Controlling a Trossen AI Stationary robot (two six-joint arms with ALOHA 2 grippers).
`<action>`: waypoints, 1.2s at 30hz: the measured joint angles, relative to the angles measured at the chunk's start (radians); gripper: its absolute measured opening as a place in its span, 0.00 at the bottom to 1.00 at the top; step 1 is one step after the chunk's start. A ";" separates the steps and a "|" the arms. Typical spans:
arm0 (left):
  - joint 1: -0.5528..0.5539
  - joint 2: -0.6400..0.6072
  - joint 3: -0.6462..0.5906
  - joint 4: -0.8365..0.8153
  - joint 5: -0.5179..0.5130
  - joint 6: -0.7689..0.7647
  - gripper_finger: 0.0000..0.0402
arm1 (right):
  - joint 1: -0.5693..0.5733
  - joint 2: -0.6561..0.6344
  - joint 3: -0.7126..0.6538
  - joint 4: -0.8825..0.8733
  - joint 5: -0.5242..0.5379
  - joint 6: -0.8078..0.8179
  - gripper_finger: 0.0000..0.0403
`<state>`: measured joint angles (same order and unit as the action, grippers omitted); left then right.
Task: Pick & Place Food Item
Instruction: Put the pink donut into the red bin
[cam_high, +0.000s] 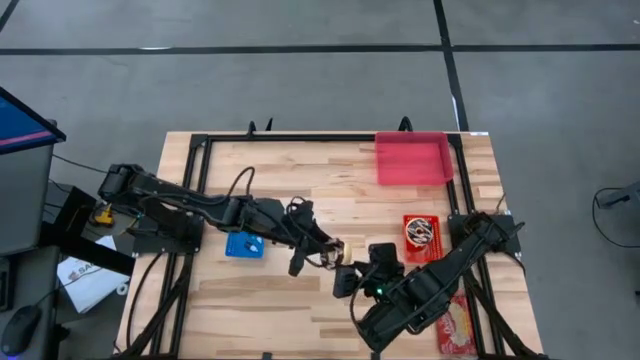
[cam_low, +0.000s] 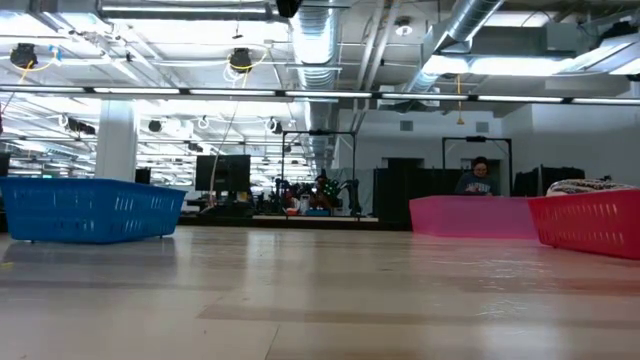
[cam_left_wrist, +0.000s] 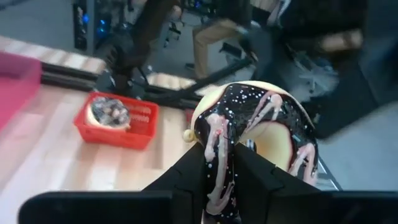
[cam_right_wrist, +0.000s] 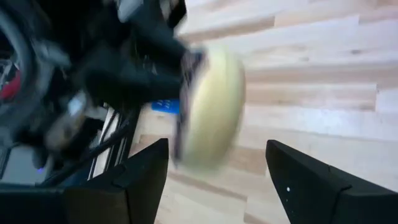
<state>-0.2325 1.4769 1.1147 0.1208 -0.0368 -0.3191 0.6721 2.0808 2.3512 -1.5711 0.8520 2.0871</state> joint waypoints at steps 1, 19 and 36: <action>-0.010 0.001 -0.002 -0.003 0.000 -0.002 0.15 | -0.005 0.000 0.000 0.000 0.009 -0.006 0.65; -0.030 0.016 -0.002 0.046 -0.025 -0.022 0.16 | -0.036 0.000 0.000 0.016 0.014 -0.045 0.65; -0.030 0.016 -0.002 0.031 -0.065 -0.003 0.16 | -0.038 0.000 0.000 0.016 0.014 -0.056 0.31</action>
<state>-0.2623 1.4925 1.1130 0.1514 -0.1016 -0.3224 0.6346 2.0809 2.3512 -1.5550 0.8656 2.0308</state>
